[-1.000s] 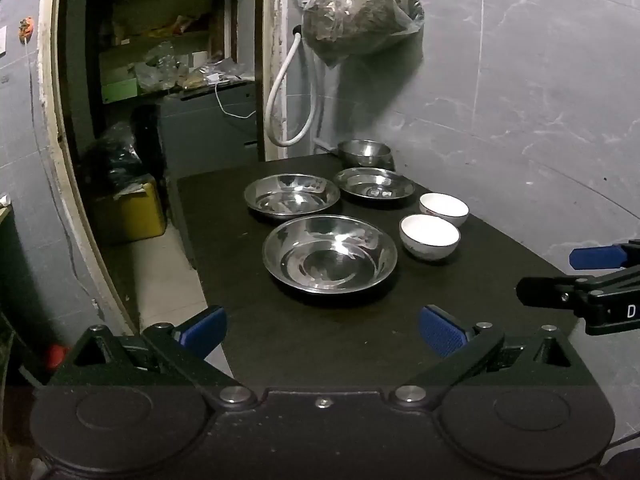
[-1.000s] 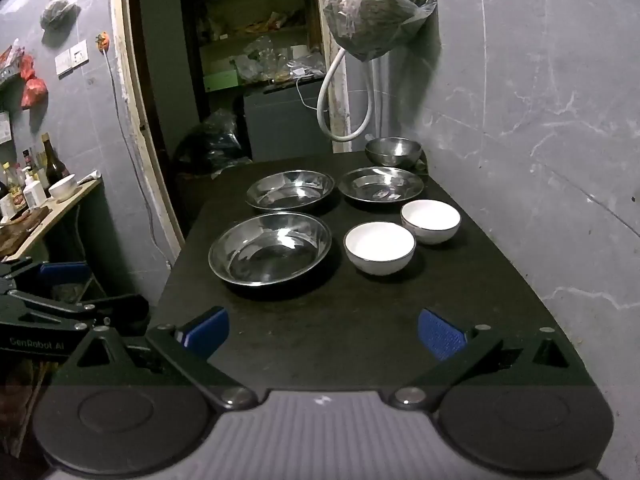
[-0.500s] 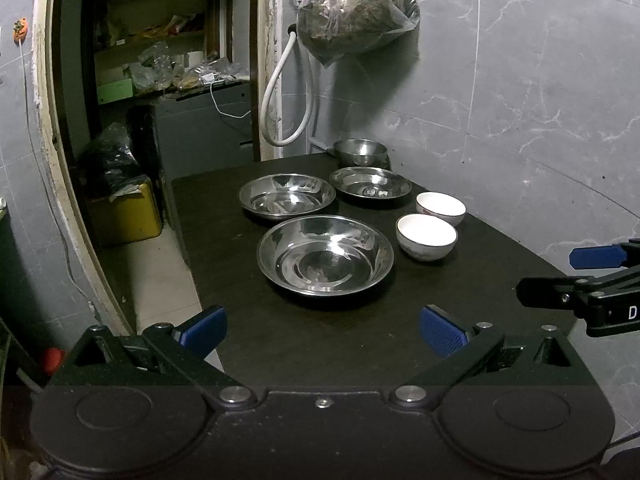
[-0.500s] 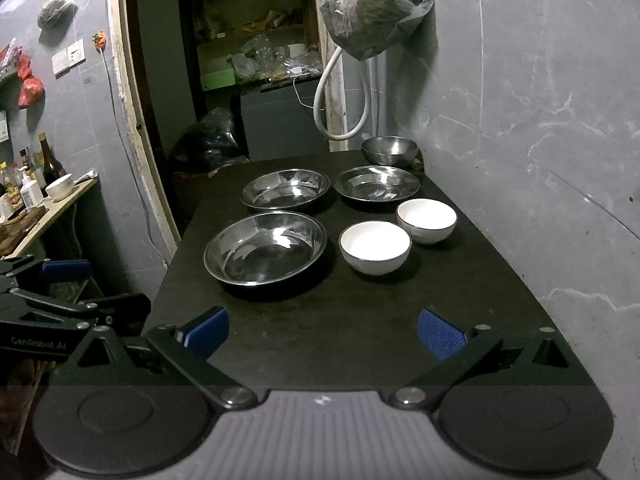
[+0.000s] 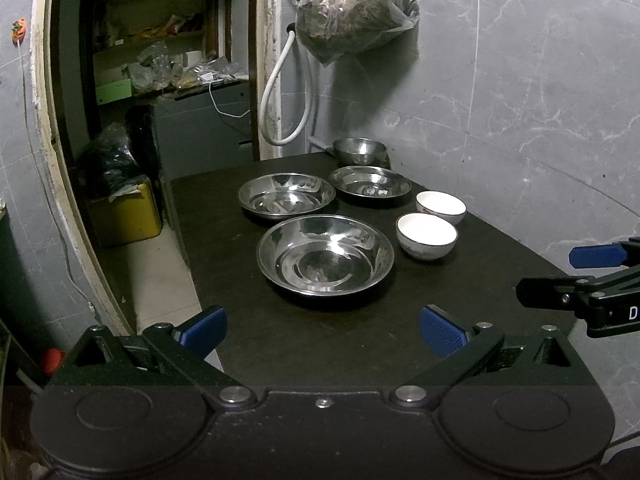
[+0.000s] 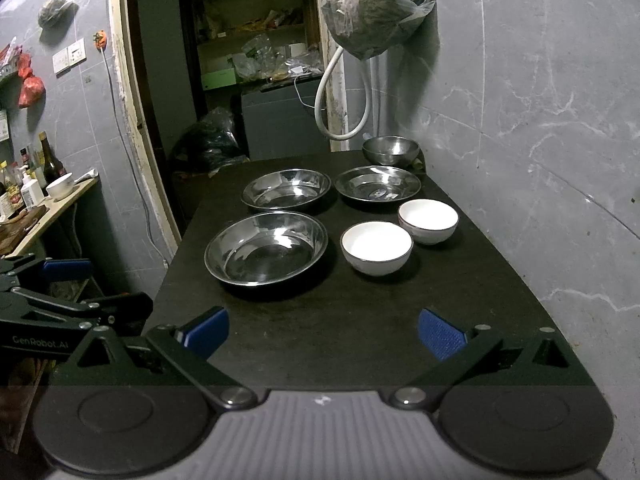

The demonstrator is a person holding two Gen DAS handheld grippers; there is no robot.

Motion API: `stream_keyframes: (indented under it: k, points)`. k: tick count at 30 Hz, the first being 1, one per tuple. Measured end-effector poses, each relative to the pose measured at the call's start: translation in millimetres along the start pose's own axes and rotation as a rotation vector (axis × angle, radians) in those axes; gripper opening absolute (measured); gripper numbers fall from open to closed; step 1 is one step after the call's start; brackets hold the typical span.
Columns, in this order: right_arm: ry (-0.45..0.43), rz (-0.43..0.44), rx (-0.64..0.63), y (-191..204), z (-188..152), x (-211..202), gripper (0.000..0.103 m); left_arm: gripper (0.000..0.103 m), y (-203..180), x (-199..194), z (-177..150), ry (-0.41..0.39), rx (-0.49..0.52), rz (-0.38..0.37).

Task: Organize plates and bowls

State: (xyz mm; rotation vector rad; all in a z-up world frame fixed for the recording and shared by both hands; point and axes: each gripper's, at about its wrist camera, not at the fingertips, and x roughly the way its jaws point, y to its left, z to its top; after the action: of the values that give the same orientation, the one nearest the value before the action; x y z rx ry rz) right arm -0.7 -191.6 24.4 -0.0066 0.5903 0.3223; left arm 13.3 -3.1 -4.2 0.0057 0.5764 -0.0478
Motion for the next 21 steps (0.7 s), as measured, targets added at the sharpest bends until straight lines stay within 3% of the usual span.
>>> stream_keyframes:
  k: [21]
  points:
    - [0.002, -0.013, 0.009, -0.6, -2.1, -0.1, 0.103, 0.102, -0.6, 4.0, -0.7, 0.005, 0.01, -0.006]
